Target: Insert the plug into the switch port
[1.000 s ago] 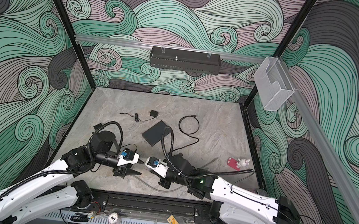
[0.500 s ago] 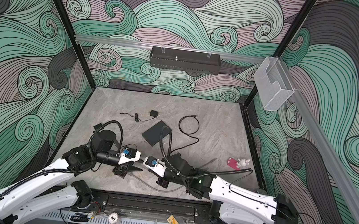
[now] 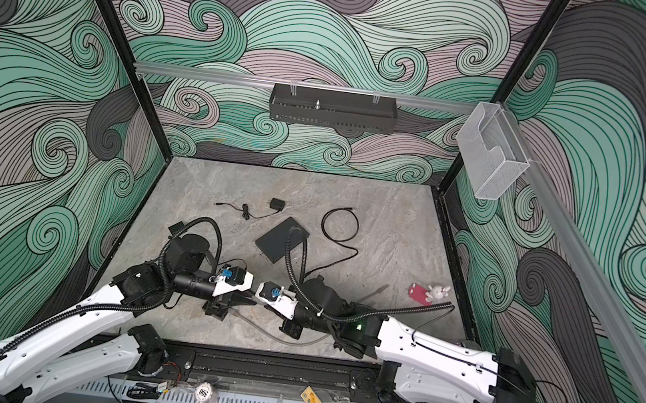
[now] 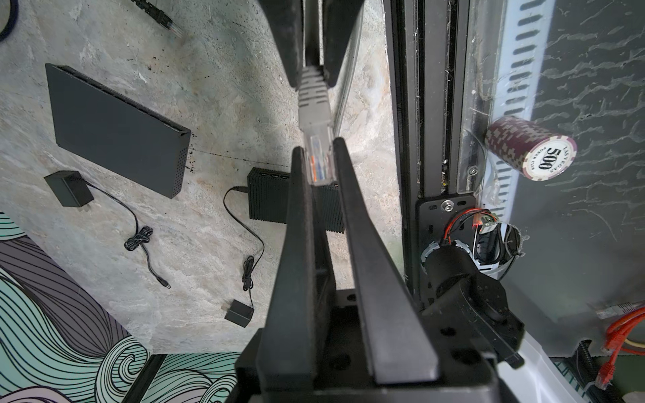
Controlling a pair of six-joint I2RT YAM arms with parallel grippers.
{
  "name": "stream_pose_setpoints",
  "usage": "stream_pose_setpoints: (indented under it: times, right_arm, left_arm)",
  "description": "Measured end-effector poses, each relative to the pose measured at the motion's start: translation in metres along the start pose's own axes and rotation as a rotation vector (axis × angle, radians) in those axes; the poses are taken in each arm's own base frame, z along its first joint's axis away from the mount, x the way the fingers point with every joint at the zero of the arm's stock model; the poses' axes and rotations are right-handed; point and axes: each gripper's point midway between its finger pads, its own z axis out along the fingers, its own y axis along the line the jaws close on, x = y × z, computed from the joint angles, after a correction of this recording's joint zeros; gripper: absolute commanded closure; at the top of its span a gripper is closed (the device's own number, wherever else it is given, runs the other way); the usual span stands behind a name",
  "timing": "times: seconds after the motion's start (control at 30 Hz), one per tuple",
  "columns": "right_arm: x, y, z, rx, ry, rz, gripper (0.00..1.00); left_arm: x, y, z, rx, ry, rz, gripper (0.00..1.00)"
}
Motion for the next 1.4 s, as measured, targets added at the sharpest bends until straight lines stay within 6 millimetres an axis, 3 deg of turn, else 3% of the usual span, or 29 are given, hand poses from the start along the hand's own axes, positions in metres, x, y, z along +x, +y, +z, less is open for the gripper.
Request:
stream_pose_setpoints:
  times: [0.17, 0.23, 0.3, 0.6, 1.07, 1.4]
  right_arm:
    - [-0.001, 0.0, 0.0, 0.001, -0.003, 0.001, 1.0]
    - [-0.001, 0.0, 0.0, 0.001, -0.004, 0.001, 0.8]
    - [-0.002, 0.002, 0.0, -0.006, -0.005, 0.002, 0.72]
    - [-0.012, 0.011, -0.007, -0.061, -0.053, -0.008, 0.74]
    - [-0.003, 0.004, -0.018, -0.107, -0.072, 0.046, 0.72]
    - [-0.003, 0.02, -0.015, -0.208, -0.077, 0.063, 0.67]
  left_arm:
    - [-0.002, 0.0, -0.001, 0.0, 0.0, 0.0, 0.93]
    - [-0.002, 0.0, -0.001, 0.0, 0.0, 0.001, 0.94]
    - [-0.002, 0.0, -0.001, 0.0, 0.0, 0.001, 0.95]
    - [-0.003, -0.002, -0.001, 0.012, -0.006, 0.005, 0.97]
    - [-0.009, -0.014, -0.004, 0.066, -0.039, 0.021, 0.98]
    - [-0.008, -0.015, -0.005, 0.069, -0.038, 0.02, 1.0]
